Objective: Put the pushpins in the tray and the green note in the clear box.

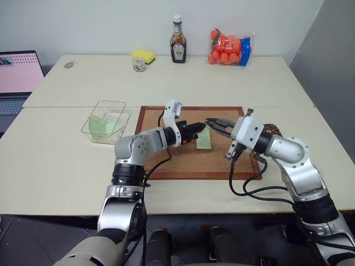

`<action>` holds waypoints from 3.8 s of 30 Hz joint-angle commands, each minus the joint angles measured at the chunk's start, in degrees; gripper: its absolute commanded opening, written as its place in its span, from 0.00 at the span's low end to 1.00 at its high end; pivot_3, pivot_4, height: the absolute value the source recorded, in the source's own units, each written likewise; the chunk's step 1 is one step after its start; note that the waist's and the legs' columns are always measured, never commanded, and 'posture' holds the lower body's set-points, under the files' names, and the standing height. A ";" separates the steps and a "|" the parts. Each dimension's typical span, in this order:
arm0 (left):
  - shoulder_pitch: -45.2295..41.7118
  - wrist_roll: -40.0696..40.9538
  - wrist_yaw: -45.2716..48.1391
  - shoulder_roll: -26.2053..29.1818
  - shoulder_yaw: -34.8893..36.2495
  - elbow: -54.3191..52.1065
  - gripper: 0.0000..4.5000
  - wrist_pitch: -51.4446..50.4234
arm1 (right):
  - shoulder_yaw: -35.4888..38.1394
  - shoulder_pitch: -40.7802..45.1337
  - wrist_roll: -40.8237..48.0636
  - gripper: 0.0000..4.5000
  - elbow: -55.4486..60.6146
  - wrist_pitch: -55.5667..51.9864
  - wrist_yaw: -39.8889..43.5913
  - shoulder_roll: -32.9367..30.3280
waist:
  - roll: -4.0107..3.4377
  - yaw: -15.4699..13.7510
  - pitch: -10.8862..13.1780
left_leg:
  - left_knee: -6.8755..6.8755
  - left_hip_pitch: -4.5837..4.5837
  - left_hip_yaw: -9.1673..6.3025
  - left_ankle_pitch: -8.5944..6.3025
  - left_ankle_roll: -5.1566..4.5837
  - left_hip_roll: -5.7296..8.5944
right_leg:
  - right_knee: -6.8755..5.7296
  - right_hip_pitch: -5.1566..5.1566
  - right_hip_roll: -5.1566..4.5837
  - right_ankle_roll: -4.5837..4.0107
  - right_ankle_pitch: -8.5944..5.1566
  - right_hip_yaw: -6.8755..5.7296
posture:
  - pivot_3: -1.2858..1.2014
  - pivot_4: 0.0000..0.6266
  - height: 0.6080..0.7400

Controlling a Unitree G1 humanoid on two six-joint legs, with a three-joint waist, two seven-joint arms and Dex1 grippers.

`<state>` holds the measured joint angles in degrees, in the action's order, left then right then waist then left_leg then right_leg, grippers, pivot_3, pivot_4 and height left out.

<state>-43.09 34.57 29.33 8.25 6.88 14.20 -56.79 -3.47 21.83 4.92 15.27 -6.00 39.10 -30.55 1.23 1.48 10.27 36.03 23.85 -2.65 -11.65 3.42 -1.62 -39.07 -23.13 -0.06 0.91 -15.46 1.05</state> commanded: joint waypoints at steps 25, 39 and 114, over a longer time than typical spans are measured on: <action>5.90 0.40 -2.71 1.13 -1.88 -15.93 0.00 3.79 | 15.19 2.22 2.15 0.35 -18.17 -28.58 -19.95 2.31 | -0.01 0.21 0.00 | -0.02 -0.02 0.16 -0.01 -0.02 0.00 | 0.00 -0.02 0.03 0.04 -0.02 0.11 | 0.52 0.24 1.00; 3.29 -0.87 -4.45 3.35 -0.50 -17.04 0.00 5.31 | 14.92 -1.52 6.31 0.92 -3.23 -30.53 -16.63 0.21 | -0.01 0.19 0.00 | -0.03 0.00 0.15 -0.01 -0.02 0.00 | 0.00 -0.03 0.03 0.15 -0.09 0.09 | 0.52 0.24 1.00; 9.14 -21.41 -8.37 21.28 -2.76 -21.95 0.96 21.41 | -4.07 13.64 8.99 0.93 -3.89 -17.71 3.36 10.77 | 0.25 -0.25 0.20 | -0.03 0.08 -0.10 -0.01 -0.01 0.02 | 0.00 -0.05 -0.11 -0.04 0.04 -0.12 | 0.52 0.24 1.00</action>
<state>-35.22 14.03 18.90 29.14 6.26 -3.47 -38.36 -12.29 37.49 12.71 7.32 -21.97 45.81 -18.80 1.48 1.23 10.47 36.00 23.92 -2.73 -11.66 3.41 -1.61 -39.07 -23.17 -0.18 0.87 -15.42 0.95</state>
